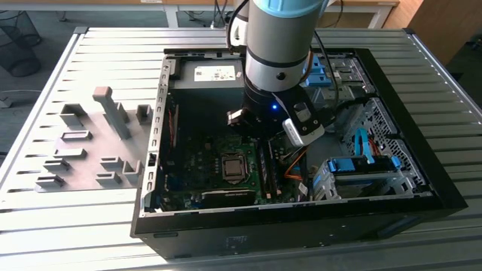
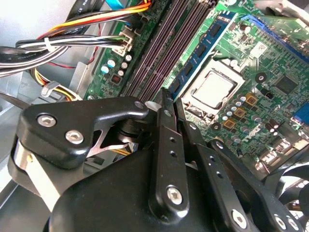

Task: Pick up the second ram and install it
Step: 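Insert the second ram into the second slot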

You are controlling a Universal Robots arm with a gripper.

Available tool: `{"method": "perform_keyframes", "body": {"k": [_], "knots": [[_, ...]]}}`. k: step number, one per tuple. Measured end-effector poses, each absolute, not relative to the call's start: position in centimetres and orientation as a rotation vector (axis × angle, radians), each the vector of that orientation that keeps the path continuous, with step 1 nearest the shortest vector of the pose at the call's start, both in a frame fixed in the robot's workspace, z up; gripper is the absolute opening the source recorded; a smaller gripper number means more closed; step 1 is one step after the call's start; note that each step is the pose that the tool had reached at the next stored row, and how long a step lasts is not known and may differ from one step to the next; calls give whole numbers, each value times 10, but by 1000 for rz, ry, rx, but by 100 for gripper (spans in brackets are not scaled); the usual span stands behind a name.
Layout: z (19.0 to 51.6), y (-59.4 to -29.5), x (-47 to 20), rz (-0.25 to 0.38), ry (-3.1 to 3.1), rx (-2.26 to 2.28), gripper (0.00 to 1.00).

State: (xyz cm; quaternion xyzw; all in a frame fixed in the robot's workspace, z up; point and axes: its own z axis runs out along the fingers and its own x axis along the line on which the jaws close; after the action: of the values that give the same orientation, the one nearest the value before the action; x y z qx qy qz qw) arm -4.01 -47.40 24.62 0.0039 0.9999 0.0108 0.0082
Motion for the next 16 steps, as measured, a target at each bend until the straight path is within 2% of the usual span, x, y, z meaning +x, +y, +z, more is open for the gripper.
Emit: {"method": "perform_keyframes", "body": {"k": [16], "knots": [[238, -475, -37, 34, 3125, 21, 14]]}}
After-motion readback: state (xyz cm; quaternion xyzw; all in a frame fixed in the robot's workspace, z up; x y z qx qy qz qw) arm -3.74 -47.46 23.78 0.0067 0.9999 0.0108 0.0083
